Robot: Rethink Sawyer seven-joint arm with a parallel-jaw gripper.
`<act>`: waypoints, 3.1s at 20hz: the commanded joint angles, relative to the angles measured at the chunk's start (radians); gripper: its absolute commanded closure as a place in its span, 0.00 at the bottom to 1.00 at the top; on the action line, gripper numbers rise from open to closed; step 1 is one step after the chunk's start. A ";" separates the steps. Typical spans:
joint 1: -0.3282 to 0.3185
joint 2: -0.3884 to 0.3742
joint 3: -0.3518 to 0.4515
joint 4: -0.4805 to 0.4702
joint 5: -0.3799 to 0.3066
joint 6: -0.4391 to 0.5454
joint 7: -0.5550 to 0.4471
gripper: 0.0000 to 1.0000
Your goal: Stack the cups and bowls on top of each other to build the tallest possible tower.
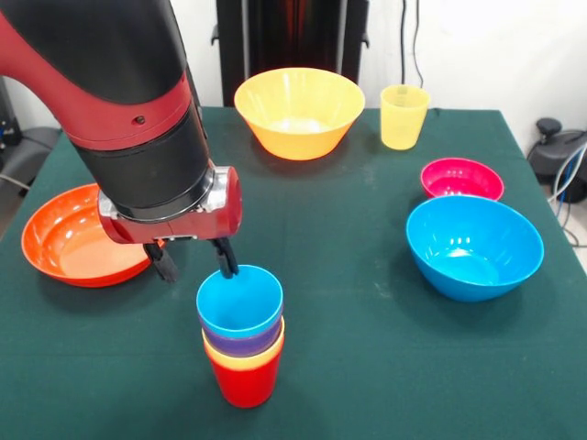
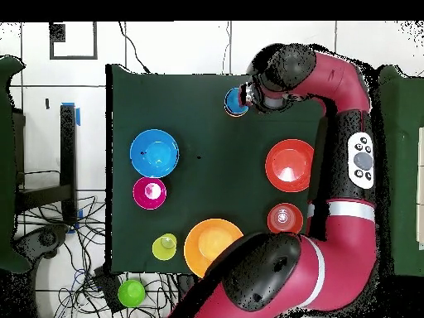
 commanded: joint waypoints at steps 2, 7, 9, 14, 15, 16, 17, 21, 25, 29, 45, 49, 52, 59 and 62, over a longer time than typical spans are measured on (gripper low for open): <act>0.018 -0.072 0.023 0.132 0.025 0.124 -0.143 0.00; 0.016 -0.140 0.011 0.259 0.063 0.105 -0.100 0.00; 0.013 -0.167 0.004 0.317 0.074 0.077 -0.085 0.00; -0.009 -0.218 -0.002 0.475 0.091 -0.027 -0.049 0.00; -0.016 -0.226 -0.002 0.512 0.096 -0.057 -0.040 0.00; -0.023 -0.239 -0.003 0.552 0.094 -0.085 -0.041 0.00; -0.031 -0.251 -0.003 0.591 0.100 -0.107 -0.035 0.00; -0.056 -0.308 -0.005 0.740 0.114 -0.180 -0.011 0.00; -0.087 -0.362 0.005 0.882 0.143 -0.251 0.010 0.00; -0.110 -0.417 0.013 1.015 0.162 -0.317 0.022 0.00; -0.112 -0.420 0.007 1.315 0.156 -0.695 0.149 0.00; -0.092 -0.389 -0.008 1.337 0.150 -0.772 0.167 0.00; -0.079 -0.364 -0.022 1.335 0.142 -0.811 0.171 0.00; -0.068 -0.354 -0.016 1.376 0.161 -0.848 0.175 0.00; -0.066 -0.361 -0.012 1.392 0.167 -0.847 0.170 0.00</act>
